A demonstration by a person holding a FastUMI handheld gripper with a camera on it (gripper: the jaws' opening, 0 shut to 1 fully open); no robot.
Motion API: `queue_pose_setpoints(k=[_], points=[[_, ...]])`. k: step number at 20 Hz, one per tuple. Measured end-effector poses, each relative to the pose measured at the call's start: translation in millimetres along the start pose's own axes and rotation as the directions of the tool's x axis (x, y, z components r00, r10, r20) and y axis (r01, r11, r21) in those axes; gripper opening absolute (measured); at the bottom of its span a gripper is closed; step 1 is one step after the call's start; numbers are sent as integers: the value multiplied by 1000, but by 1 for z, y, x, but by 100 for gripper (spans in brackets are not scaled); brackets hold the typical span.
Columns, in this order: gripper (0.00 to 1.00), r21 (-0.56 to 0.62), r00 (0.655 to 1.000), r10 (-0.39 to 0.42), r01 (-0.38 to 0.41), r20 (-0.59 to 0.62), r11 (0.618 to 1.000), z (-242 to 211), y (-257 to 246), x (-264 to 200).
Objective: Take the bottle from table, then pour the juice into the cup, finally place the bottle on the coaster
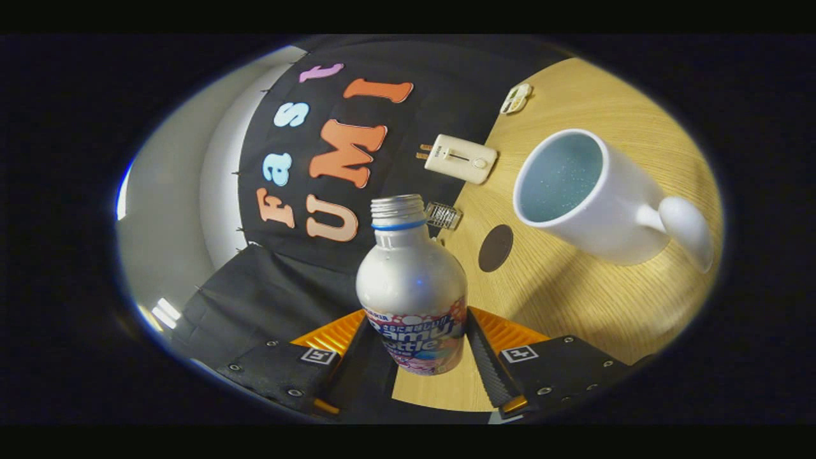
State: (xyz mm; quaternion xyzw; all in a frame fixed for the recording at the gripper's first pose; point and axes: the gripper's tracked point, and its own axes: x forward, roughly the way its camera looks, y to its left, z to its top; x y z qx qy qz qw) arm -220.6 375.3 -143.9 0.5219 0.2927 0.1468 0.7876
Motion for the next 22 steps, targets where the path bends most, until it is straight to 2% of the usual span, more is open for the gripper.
queue_pose_setpoints(k=[13,22], points=[[78,135,999,47,-48,8,990,-1,5,-4],[78,271,995,94,-99,32,958,9,19,-10]])
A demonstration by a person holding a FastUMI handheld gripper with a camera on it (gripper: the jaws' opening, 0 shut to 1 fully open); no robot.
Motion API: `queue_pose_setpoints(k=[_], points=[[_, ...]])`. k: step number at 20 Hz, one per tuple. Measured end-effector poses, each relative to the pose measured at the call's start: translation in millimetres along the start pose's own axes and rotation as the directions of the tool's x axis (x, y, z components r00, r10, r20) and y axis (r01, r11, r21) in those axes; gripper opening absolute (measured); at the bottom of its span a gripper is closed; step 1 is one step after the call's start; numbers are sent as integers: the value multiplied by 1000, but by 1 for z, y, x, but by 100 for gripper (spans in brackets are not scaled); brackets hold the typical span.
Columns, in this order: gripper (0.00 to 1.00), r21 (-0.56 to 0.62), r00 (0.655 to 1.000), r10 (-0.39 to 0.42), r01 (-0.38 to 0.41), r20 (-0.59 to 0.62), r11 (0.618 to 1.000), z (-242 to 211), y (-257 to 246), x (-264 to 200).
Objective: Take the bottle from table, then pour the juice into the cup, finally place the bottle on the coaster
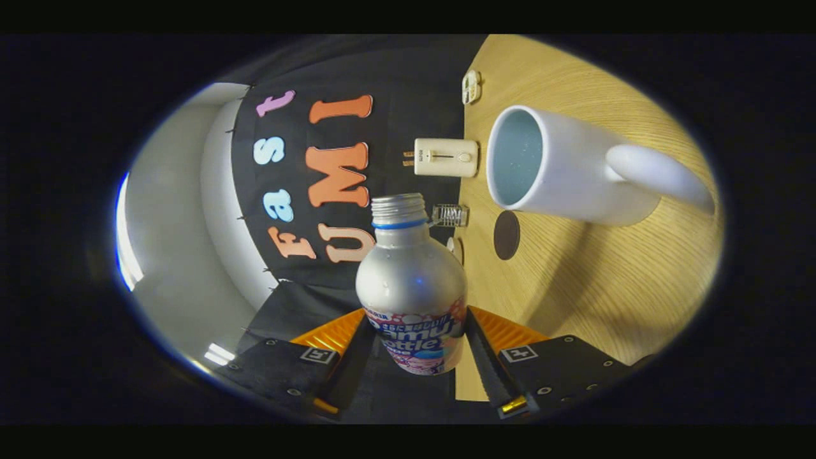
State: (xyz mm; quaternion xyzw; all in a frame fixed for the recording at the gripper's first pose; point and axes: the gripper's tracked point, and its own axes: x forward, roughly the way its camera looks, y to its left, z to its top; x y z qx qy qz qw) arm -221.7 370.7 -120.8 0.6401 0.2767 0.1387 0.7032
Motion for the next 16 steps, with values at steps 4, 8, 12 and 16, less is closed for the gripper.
queue_pose_setpoints(k=[4,8,12,16], points=[[79,55,1000,15,-15,-4,998,1,4,1],[78,94,999,30,-29,-15,995,0,7,1],[79,136,999,43,-40,-14,990,2,9,1],[79,161,998,57,-54,-13,986,5,12,1]])
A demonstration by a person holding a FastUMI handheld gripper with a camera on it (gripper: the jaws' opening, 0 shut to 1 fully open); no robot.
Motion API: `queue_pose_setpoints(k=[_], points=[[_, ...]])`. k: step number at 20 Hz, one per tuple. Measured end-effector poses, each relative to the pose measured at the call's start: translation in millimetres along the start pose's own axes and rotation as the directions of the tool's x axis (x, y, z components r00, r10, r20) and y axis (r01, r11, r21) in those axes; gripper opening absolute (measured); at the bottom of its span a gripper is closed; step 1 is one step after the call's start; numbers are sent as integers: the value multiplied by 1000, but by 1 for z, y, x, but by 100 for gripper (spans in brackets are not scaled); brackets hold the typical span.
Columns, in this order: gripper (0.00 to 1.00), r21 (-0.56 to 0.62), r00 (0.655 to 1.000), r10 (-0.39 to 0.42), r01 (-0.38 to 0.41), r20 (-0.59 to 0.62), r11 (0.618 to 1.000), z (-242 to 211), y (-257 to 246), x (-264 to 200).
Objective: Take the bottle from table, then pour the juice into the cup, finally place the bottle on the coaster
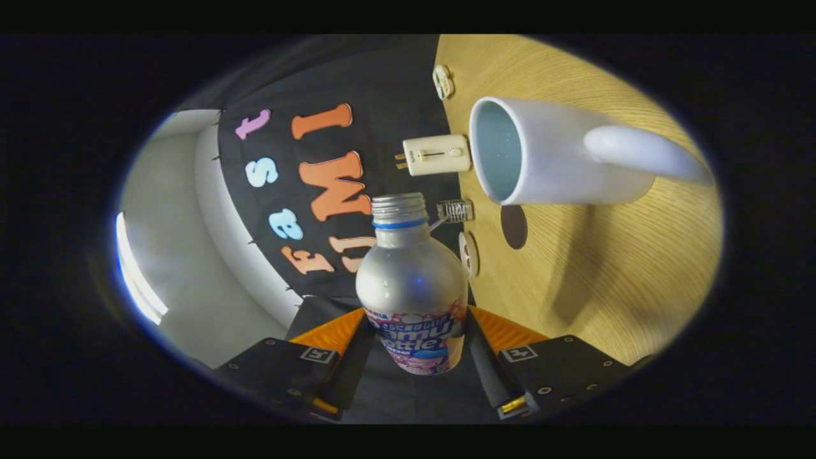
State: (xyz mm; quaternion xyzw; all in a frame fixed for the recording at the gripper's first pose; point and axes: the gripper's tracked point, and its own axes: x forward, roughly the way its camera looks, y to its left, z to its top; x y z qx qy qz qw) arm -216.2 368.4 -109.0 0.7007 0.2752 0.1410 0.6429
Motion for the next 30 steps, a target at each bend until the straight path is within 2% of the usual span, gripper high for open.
queue_pose_setpoints(k=[16,30], points=[[79,119,997,72,-76,39,990,14,17,1],[79,225,987,136,-151,83,963,31,34,-9]])
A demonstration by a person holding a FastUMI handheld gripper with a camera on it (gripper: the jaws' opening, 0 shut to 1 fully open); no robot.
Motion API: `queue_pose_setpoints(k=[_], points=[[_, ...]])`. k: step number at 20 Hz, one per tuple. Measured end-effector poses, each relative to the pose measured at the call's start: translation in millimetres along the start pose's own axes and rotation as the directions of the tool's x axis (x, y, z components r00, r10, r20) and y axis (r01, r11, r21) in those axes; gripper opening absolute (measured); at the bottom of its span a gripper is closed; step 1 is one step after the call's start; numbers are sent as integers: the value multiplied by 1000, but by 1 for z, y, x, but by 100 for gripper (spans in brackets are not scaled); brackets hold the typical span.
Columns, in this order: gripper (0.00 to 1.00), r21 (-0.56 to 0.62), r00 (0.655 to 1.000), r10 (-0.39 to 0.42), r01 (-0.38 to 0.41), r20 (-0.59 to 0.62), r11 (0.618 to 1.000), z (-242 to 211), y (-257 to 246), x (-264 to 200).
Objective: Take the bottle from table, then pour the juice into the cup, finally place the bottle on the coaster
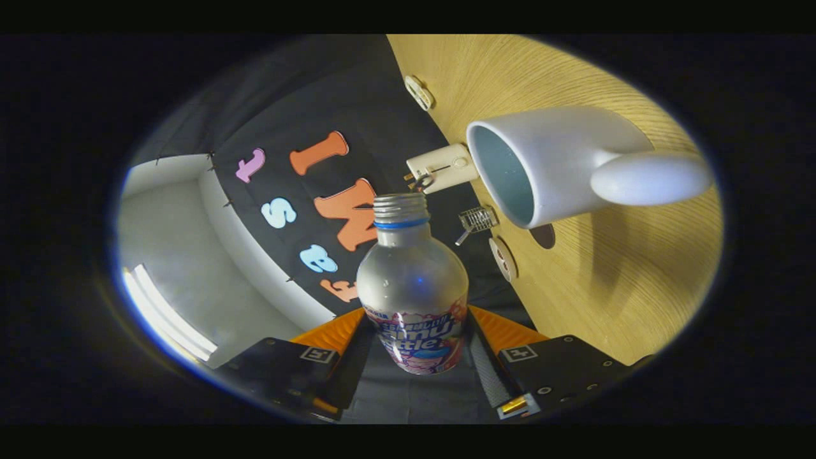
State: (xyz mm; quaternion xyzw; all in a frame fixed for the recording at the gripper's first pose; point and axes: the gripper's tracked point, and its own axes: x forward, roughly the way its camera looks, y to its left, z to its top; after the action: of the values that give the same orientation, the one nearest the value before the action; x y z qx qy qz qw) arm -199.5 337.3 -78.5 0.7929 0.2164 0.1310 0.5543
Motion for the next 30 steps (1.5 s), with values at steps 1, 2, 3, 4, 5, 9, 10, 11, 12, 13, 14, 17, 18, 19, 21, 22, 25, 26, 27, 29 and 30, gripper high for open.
queue_pose_setpoints(k=[1,2,3,4,5,9,10,11,12,13,14,17,18,19,21,22,25,26,27,29,30], points=[[79,6,1000,4,-4,0,1000,-1,2,0],[79,11,1000,6,-6,0,1000,-2,1,1],[79,17,1000,5,-5,-3,1000,-2,2,1],[79,25,1000,11,-11,-4,1000,-2,3,2],[79,31,1000,13,-13,-4,999,-3,4,2],[79,45,1000,22,-22,4,999,-3,5,3],[79,48,1000,26,-27,6,998,-3,5,3],[79,53,1000,30,-30,9,998,-4,6,3],[79,61,999,34,-35,11,998,-4,5,4],[79,71,999,37,-38,11,997,-5,7,5],[79,82,999,42,-43,17,996,-4,8,5],[78,99,998,51,-53,27,994,-5,8,10],[78,103,998,51,-53,27,993,-5,7,10],[78,106,998,50,-53,28,993,-5,8,10],[78,113,998,53,-56,27,992,-7,9,12],[78,125,998,57,-60,29,990,-7,9,13],[78,165,998,59,-62,28,984,-9,11,14],[78,175,998,62,-66,29,982,-9,12,15],[78,182,998,63,-67,29,981,-11,12,16],[78,194,997,68,-73,32,978,-11,13,17],[78,199,997,74,-79,35,977,-12,12,20]])
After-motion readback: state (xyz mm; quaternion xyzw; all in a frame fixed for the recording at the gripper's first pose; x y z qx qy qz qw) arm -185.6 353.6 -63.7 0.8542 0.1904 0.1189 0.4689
